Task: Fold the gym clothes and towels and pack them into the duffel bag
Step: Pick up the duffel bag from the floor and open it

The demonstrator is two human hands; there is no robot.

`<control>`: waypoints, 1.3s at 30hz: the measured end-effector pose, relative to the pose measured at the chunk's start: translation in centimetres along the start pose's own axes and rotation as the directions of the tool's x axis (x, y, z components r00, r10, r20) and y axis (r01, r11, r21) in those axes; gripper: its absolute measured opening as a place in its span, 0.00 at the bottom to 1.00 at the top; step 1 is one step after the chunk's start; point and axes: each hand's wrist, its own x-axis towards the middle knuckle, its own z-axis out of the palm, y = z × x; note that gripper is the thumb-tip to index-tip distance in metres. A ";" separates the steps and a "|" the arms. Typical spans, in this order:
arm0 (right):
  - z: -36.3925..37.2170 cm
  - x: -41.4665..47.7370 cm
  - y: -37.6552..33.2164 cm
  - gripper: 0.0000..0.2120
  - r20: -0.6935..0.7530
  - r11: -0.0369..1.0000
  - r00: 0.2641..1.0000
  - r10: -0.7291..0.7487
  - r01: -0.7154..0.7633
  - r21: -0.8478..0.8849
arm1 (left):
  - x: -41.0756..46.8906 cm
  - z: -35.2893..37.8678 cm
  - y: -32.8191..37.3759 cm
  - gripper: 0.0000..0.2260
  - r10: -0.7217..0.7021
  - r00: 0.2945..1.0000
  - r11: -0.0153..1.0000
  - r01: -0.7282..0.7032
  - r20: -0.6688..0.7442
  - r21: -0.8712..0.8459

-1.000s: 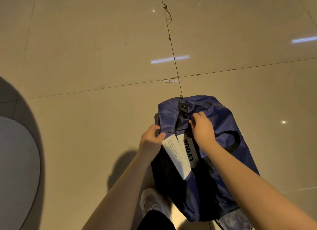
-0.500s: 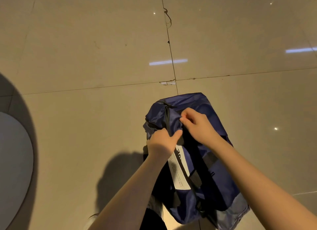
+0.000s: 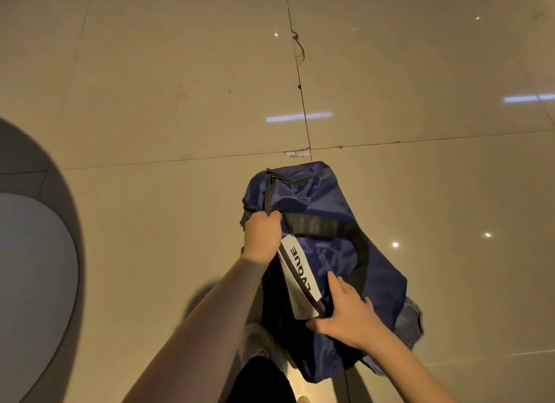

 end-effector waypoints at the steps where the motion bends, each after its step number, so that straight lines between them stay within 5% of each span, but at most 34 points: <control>1: 0.1 -0.3 -0.2 0.50 0.003 0.998 1.000 -0.003 0.004 -0.062 | -0.1 -0.5 0.1 0.15 -0.025 1.000 0.998 0.025 -0.007 -0.052; 7: -0.7 -0.8 -3.2 0.16 -0.169 0.946 0.979 -0.116 0.057 -0.319 | -1.4 -2.5 1.2 0.07 -0.100 0.994 0.981 0.092 -0.039 -0.173; 12: -1.9 -1.1 -4.3 0.11 -0.344 0.943 0.910 -0.232 0.123 -0.309 | -2.6 -4.9 2.0 0.09 -0.075 0.995 0.982 0.064 -0.060 -0.176; 16: -3.8 -2.8 -5.2 0.05 -0.517 0.972 0.823 -0.235 0.213 -0.103 | -3.9 -7.9 3.8 0.11 -0.084 0.989 0.973 0.055 -0.122 -0.225; 20: -6.6 -5.9 -7.6 0.05 -0.643 0.954 0.728 -0.239 0.300 -0.015 | -6.2 -11.4 6.4 0.10 -0.060 0.984 0.963 0.013 -0.169 -0.271; 27: -11.0 -13.1 -13.6 0.07 -0.787 0.905 0.517 -0.337 0.408 -0.120 | -13.4 -18.3 12.5 0.05 0.045 0.968 0.919 -0.136 -0.245 -0.371; 32: -15.1 -19.6 -18.5 0.09 -0.872 0.830 0.345 -0.347 0.546 -0.115 | -21.1 -22.8 17.1 0.18 0.149 0.967 0.881 -0.225 -0.207 -0.415; 39: -20.4 -30.7 -24.1 0.10 -0.919 0.699 0.062 -0.389 0.670 -0.250 | -32.0 -27.5 18.2 0.34 0.521 0.829 0.840 -0.540 -0.202 -0.047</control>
